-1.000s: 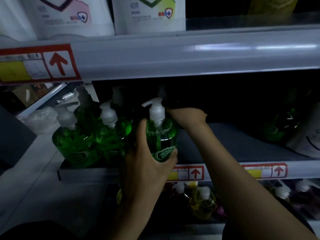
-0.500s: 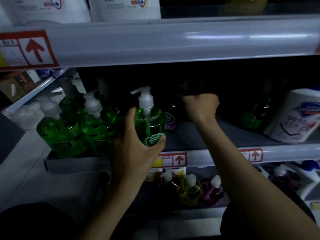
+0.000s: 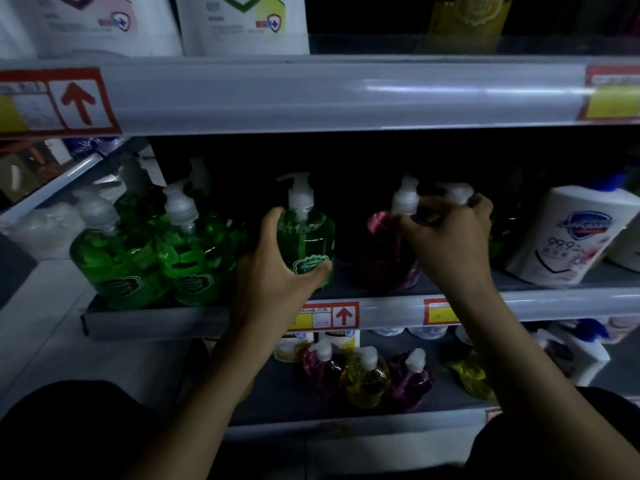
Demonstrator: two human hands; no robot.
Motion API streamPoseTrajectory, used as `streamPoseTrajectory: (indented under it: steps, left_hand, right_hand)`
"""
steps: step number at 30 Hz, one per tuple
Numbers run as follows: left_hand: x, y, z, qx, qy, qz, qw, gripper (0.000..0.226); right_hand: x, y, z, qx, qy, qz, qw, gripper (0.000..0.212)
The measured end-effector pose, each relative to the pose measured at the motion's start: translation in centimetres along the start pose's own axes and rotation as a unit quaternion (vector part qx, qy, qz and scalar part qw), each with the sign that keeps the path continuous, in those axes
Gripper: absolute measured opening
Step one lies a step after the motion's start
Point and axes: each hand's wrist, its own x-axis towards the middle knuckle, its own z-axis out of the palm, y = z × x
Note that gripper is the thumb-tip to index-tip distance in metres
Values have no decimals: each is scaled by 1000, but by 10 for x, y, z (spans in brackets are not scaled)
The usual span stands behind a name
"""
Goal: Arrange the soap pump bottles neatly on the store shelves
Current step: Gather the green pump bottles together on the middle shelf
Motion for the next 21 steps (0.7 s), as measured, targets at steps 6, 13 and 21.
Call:
streamPoseTrajectory:
  steps: [6, 13, 21]
  left_hand:
    - [3, -1, 0, 0, -29, -10, 1000, 94]
    - [-12, -2, -14, 126, -6, 53, 991, 77]
    - [-9, -26, -84, 254, 156, 63, 952, 47]
  right_hand:
    - [-36, -42, -19, 108, 226, -174, 952, 17]
    - [-56, -50, 43, 79, -158, -224, 958, 73]
    - [-48, -72, 80, 60, -151, -211, 964, 86]
